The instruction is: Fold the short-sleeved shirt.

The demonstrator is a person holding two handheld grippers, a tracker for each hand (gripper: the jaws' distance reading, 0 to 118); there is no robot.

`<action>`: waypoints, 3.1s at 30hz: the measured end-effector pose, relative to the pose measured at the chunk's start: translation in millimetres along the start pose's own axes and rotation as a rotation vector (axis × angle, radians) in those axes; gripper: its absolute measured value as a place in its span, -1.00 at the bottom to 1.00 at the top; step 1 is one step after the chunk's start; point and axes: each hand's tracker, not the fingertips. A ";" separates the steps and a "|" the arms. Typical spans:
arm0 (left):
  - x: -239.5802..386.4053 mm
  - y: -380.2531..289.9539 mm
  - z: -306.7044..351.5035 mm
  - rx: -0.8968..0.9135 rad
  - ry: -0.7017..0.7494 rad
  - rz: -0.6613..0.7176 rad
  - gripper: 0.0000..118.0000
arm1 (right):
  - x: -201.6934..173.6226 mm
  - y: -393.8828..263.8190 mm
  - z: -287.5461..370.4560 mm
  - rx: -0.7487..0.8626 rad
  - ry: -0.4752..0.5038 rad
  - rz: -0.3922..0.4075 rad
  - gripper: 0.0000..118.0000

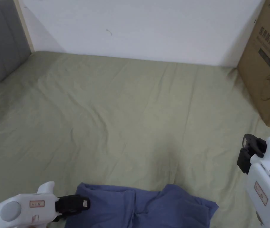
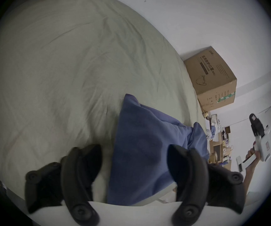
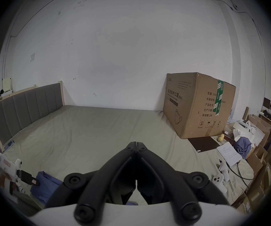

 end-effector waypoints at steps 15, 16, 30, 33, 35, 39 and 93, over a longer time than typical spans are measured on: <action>45.9 -0.8 41.4 0.094 0.161 -0.251 -0.76 | 2.2 4.9 -3.0 0.014 0.010 -0.010 -1.00; 43.4 3.0 52.7 0.103 0.203 -0.259 -0.76 | 2.6 5.8 -2.3 0.019 0.011 -0.011 -1.00; 141.9 6.4 102.5 0.144 0.372 -0.364 -0.76 | 13.6 4.9 10.0 0.048 0.028 -0.036 -1.00; 180.0 1.0 73.3 0.078 0.329 -0.455 -0.76 | 17.3 4.7 12.6 0.052 0.025 -0.038 -1.00; 210.0 -7.2 49.2 0.040 0.315 -0.510 -0.76 | 21.4 4.6 14.6 0.055 0.020 -0.044 -1.00; 240.7 -26.1 -9.6 -0.058 0.287 -0.560 -0.76 | 29.5 1.5 19.5 0.059 0.006 -0.053 -1.00; 219.4 -120.1 -145.6 0.144 0.229 -0.592 -1.00 | 60.7 -14.5 23.2 -0.004 -0.054 -0.046 -1.00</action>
